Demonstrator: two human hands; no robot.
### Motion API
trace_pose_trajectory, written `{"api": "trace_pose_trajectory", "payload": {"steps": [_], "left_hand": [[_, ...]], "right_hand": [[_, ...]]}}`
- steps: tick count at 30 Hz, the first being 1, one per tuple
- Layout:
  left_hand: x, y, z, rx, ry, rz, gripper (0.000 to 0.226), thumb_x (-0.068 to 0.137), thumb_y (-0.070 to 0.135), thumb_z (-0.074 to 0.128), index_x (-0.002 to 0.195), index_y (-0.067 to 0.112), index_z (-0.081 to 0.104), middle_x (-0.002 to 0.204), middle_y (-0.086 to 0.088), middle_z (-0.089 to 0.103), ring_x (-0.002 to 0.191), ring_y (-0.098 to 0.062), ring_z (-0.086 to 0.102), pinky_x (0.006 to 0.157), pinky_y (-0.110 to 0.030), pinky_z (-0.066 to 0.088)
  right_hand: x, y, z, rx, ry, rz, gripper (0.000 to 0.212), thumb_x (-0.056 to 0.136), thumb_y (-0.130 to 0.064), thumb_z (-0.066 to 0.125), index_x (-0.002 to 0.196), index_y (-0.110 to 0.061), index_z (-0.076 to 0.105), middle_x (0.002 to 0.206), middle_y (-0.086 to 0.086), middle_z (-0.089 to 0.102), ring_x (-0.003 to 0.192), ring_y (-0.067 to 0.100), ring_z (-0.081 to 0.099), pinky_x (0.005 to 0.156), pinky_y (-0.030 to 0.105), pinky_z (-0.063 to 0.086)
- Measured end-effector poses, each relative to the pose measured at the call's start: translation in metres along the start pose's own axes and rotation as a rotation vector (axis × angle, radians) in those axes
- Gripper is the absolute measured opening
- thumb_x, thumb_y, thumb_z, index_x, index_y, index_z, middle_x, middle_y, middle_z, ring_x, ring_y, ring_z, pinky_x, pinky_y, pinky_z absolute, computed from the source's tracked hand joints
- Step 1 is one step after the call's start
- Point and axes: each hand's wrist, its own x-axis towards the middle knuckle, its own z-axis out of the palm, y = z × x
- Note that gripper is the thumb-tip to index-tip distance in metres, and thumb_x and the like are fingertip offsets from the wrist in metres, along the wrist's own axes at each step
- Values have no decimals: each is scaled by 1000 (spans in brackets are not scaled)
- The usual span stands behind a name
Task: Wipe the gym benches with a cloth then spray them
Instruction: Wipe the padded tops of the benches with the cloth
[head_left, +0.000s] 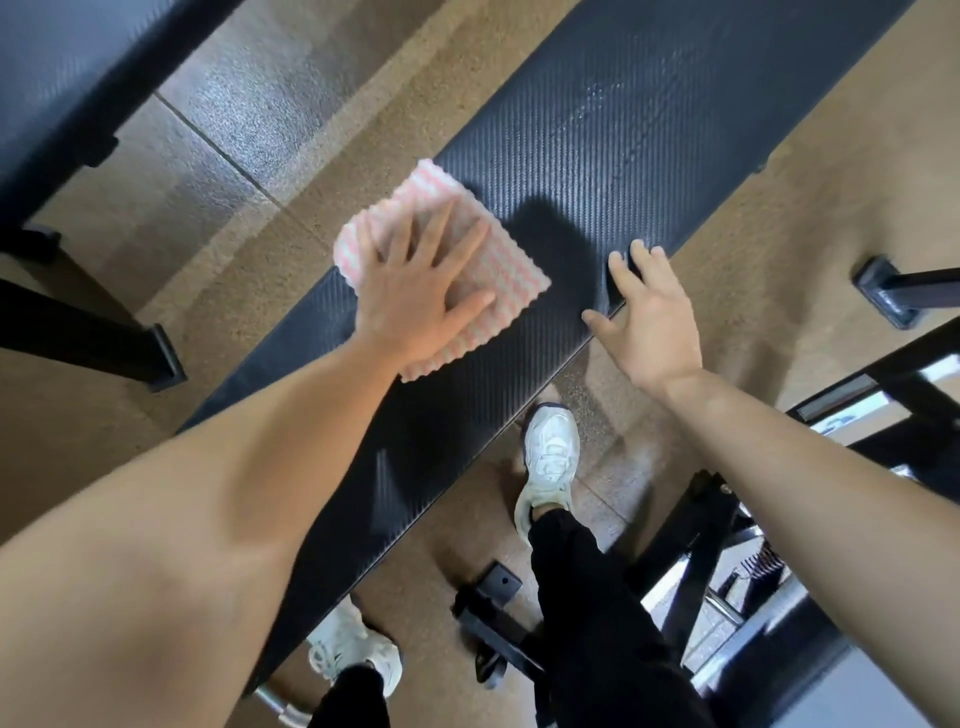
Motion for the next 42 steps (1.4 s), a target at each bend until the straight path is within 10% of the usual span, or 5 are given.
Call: {"api": "trace_pose_trajectory", "payload": {"steps": [7, 20, 30, 36, 42], "left_hand": [[38, 10, -7, -35, 63, -268, 71, 102, 67, 16, 163, 32, 6, 173, -7, 1, 157, -42, 1, 119, -74, 8], [-16, 105, 24, 58, -53, 282, 78, 102, 68, 27, 165, 28, 6, 173, -9, -4, 158, -38, -7, 122, -67, 3], [89, 66, -15, -5, -2, 52, 74, 98, 76, 14, 162, 43, -2, 173, 0, -5, 158, -38, -3, 121, -69, -2], [142, 80, -28, -17, 19, -232, 73, 99, 71, 13, 163, 35, 6, 173, -8, -6, 157, -40, -7, 119, -73, -2], [121, 112, -15, 46, 45, -57, 76, 100, 71, 15, 164, 32, 5, 172, -11, 8, 157, -41, 5, 122, -69, 6]], "right_hand": [[0, 4, -5, 131, 28, -3, 70, 88, -36, 75, 148, -13, 48, 161, 12, 34, 153, 29, 21, 125, 41, 21], [12, 31, -29, 336, 42, -30, 44, 89, 2, 57, 129, -12, 67, 144, 3, 58, 137, 22, 47, 117, 21, 26], [61, 64, -49, 118, 117, 68, 68, 86, -32, 77, 144, -8, 51, 158, 18, 36, 149, 36, 28, 120, 52, 28], [70, 70, -50, 92, 49, 55, 72, 88, -39, 74, 148, -10, 48, 160, 15, 33, 152, 29, 21, 124, 38, 19], [73, 74, -61, 103, -34, 58, 72, 89, -48, 70, 151, -22, 44, 164, 4, 27, 154, 20, 14, 122, 36, 19]]}}
